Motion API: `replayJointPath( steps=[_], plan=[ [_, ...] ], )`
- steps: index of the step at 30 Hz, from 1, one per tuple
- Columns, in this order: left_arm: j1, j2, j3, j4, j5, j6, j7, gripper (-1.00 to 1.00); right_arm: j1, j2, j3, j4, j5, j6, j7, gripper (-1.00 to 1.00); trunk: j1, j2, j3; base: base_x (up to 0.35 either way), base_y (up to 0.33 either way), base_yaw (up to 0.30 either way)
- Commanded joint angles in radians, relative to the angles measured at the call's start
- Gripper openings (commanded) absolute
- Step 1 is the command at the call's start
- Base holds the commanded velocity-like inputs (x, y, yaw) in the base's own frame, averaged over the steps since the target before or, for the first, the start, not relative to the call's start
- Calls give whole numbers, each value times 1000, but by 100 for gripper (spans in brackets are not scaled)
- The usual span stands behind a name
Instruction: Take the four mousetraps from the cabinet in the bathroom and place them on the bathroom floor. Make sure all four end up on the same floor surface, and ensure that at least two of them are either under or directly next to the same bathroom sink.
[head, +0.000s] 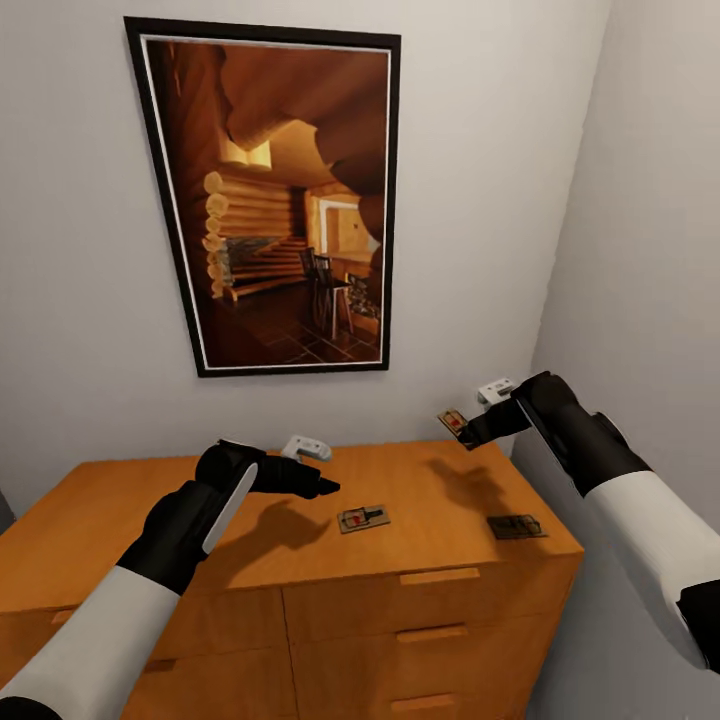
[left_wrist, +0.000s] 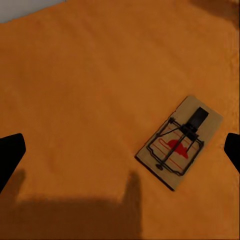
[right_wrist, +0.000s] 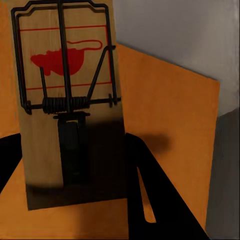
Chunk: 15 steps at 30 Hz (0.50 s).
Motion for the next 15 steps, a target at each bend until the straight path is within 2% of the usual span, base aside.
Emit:
replayJointPath(
  steps=[1, 2, 5, 6, 11, 15],
  plan=[
    [-1, 7, -3, -2, 9, 5, -14, 100, -1, -1, 3, -1, 9, 2, 5, -100, 0, -1, -1, 0, 0, -218],
    [-1, 17, -4, -3, 6, 4, -48, 100, -1, -1, 2, -1, 9, 2, 5, -100, 0, -1, 0, 0, 0, -152],
    [-1, 32, -5, -7, -6, 2, -88, 100, -1, -1, 2, -3, 9, 2, 5, -100, 0, -1, 0, 0, 0, -99],
    [-1, 41, -6, -12, -21, 0, -105, 100, -1, -1, 3, -3, 10, 2, 5, -100, 0, -1, 0, 0, 0, -50],
    [-1, 54, -6, -25, -77, -9, -129, 100, -1, -1, 4, -3, 17, 2, 4, -100, 0, -1, 1, 0, 0, -26],
    [-1, 56, -6, -28, -101, -13, -135, 100, -1, 1, 5, -3, 29, 2, 3, -100, 0, -1, 1, 0, 0, -8]
  ],
)
